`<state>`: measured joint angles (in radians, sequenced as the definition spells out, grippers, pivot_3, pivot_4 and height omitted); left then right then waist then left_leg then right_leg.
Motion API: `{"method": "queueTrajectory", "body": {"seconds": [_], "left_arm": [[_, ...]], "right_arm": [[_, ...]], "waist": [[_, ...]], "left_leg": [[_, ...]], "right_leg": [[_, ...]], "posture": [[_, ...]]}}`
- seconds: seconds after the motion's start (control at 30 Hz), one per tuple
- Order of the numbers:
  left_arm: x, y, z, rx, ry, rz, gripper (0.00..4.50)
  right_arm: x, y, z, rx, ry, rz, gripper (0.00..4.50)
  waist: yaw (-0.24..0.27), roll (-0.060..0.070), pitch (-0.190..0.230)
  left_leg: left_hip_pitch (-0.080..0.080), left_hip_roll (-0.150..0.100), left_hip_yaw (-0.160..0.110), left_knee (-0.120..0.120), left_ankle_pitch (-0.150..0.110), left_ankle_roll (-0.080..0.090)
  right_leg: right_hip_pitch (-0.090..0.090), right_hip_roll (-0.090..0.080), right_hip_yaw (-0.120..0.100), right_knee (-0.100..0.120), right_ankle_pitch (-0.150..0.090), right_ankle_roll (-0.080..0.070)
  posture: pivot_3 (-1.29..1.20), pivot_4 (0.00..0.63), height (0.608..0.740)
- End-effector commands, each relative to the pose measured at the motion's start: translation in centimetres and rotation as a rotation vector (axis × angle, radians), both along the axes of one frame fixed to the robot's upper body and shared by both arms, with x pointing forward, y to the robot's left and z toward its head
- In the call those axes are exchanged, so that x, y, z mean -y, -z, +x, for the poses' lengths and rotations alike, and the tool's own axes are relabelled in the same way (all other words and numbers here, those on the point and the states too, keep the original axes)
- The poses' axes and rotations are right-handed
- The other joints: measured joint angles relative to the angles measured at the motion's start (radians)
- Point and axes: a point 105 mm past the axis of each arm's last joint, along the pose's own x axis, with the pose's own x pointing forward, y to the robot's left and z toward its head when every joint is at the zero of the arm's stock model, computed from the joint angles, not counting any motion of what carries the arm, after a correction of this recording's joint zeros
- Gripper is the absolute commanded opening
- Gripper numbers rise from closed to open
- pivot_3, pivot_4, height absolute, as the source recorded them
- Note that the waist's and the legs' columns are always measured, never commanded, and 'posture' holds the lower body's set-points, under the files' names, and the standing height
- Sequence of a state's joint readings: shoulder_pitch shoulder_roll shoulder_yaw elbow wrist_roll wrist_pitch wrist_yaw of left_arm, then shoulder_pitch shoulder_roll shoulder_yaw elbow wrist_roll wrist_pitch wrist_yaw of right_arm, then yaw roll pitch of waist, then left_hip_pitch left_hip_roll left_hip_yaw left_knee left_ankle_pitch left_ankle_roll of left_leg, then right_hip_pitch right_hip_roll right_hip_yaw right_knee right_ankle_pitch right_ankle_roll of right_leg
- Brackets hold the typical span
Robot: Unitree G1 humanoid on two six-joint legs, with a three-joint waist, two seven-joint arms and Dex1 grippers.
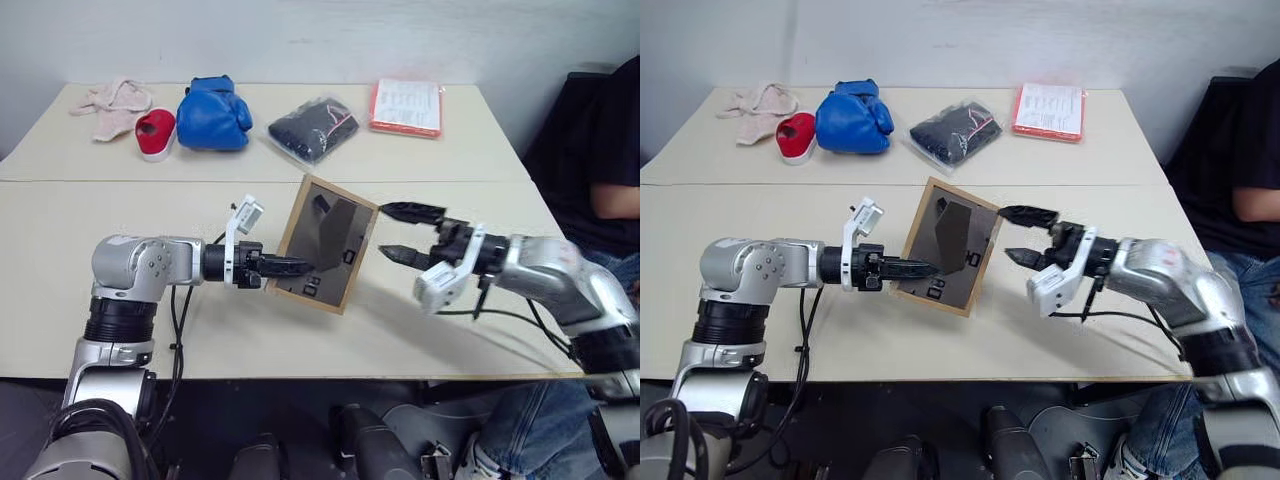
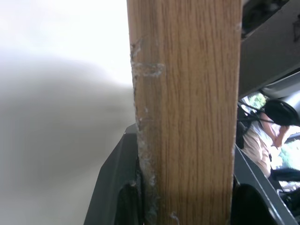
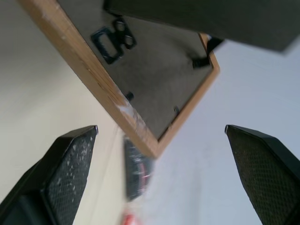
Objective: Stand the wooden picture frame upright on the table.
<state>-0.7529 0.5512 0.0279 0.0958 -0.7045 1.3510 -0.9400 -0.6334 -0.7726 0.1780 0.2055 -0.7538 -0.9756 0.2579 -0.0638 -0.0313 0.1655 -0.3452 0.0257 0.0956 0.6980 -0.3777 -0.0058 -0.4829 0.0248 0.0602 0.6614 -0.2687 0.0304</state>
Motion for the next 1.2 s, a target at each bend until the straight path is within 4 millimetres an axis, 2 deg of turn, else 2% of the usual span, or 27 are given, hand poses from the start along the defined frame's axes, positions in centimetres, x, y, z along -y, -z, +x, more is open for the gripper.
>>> {"method": "queueTrajectory", "body": {"seconds": [0.03,0.13,0.23,0.27,0.33,0.5,0.6,0.7,0.77,0.93,0.97,1.0,1.07,1.13,1.2], "left_arm": [[0.3,-1.8,-0.6,0.043,0.057,-0.042,1.27],[0.3,-2.1,-0.7,0.036,0.069,-0.047,1.27],[0.2,-2.0,-1.0,0.031,0.078,-0.040,1.27],[0.1,-1.9,-1.1,0.030,0.077,-0.036,1.27],[0.0,-1.8,-1.1,0.027,0.071,-0.034,1.27],[-0.7,-1.9,-0.1,0.042,0.011,-0.054,1.27],[-1.3,-2.3,0.2,0.040,-0.014,-0.066,1.27],[-2.2,-2.8,0.3,0.042,-0.049,-0.079,2.26],[-3.2,-3.6,-0.1,0.071,-0.071,-0.093,2.93],[-6.9,-5.5,-2.0,0.206,-0.175,-0.051,4.47],[-7.7,-6.2,-2.7,0.258,-0.189,-0.045,4.50],[-8.2,-6.8,-3.5,0.323,-0.198,-0.036,4.50],[-8.7,-7.3,-5.4,0.448,-0.189,0.024,4.50],[-8.9,-7.3,-6.5,0.547,-0.197,0.082,4.50],[-9.0,-7.2,-6.8,0.627,-0.225,0.119,4.50]], "right_arm": [[-0.7,0.3,1.0,0.105,-0.046,0.001,4.50],[-1.3,0.5,2.4,0.161,-0.045,0.001,4.50],[-2.6,-0.9,3.0,0.230,-0.078,0.089,4.50],[-2.8,-1.2,3.0,0.250,-0.094,0.106,4.20],[-3.1,-1.7,2.6,0.275,-0.130,0.128,3.88],[-3.6,-1.5,2.2,0.283,-0.176,0.157,2.25],[-4.1,-1.5,2.0,0.282,-0.199,0.167,1.86],[-4.3,-1.4,2.1,0.263,-0.205,0.181,1.65],[-4.3,-1.7,2.4,0.249,-0.199,0.197,1.23],[-4.3,-2.3,2.6,0.209,-0.206,0.215,1.24],[-4.1,-2.4,2.7,0.185,-0.202,0.230,1.24],[-4.0,-2.6,2.8,0.141,-0.196,0.258,1.24],[-3.9,-2.4,3.7,-0.082,-0.141,0.389,1.24],[-4.3,-1.3,4.2,-0.416,-0.077,0.507,1.24],[-4.9,-0.4,3.6,-0.882,-0.087,0.646,1.24]], "waist": [[0.001,0.000,0.000],[-0.001,0.000,0.000],[-0.006,0.000,0.000],[-0.008,0.000,0.000],[-0.012,0.000,0.000],[-0.019,0.000,0.000],[-0.022,0.000,0.000],[-0.027,0.000,0.000],[-0.029,0.000,0.000],[-0.042,0.000,0.000],[-0.045,0.000,0.000],[-0.049,-0.001,0.001],[-0.051,-0.002,0.001],[-0.047,-0.003,0.001],[-0.038,-0.003,0.001]], "left_leg": [[0.000,0.000,0.000,0.000,0.000,0.000],[0.001,0.000,0.000,0.000,0.000,-0.001],[0.002,0.000,0.001,0.000,0.001,-0.001],[0.002,0.000,0.001,0.000,0.001,-0.001],[0.002,0.000,0.001,0.000,0.001,-0.001],[0.002,0.000,0.001,0.000,0.001,-0.001],[0.004,0.000,0.001,-0.001,0.001,-0.002],[0.005,0.001,0.001,-0.001,0.001,-0.002],[0.006,0.000,0.001,-0.003,0.002,-0.003],[0.007,0.001,0.001,-0.005,0.002,-0.004],[0.007,0.001,0.001,-0.005,0.002,-0.004],[0.007,0.001,0.001,-0.005,0.002,-0.004],[0.008,0.001,0.001,-0.006,0.002,-0.004],[0.011,0.001,0.000,-0.007,0.002,-0.004],[0.013,0.003,-0.002,-0.007,0.002,-0.004]], "right_leg": [[0.000,0.000,0.000,0.001,0.000,0.000],[0.000,0.000,0.000,0.001,-0.001,-0.001],[0.000,0.000,0.000,0.002,-0.001,-0.001],[0.000,0.000,0.000,0.002,-0.001,-0.001],[0.000,0.000,0.000,0.002,-0.001,-0.002],[0.001,0.000,0.000,0.002,-0.001,-0.002],[0.002,0.000,0.000,0.002,-0.001,-0.002],[0.002,0.001,0.000,0.003,-0.001,-0.002],[0.002,0.001,0.001,0.003,-0.001,-0.002],[0.002,0.001,0.001,0.003,-0.001,-0.003],[0.002,0.001,0.001,0.002,-0.001,-0.003],[0.002,0.001,0.001,0.003,-0.002,-0.003],[0.003,0.001,0.000,0.002,-0.002,-0.003],[0.006,0.001,0.000,0.001,-0.002,-0.003],[0.010,0.001,-0.002,0.000,-0.002,-0.003]], "posture": [[0.00,0.150,0.740],[0.00,0.150,0.740],[0.00,0.150,0.740],[0.00,0.150,0.740],[0.00,0.150,0.740],[0.00,0.150,0.740],[0.00,0.150,0.740],[0.00,0.150,0.740],[0.00,0.150,0.740],[0.00,0.150,0.740],[0.00,0.150,0.740],[0.00,0.150,0.740],[0.00,0.150,0.740],[0.00,0.150,0.740],[0.00,0.150,0.740]]}}
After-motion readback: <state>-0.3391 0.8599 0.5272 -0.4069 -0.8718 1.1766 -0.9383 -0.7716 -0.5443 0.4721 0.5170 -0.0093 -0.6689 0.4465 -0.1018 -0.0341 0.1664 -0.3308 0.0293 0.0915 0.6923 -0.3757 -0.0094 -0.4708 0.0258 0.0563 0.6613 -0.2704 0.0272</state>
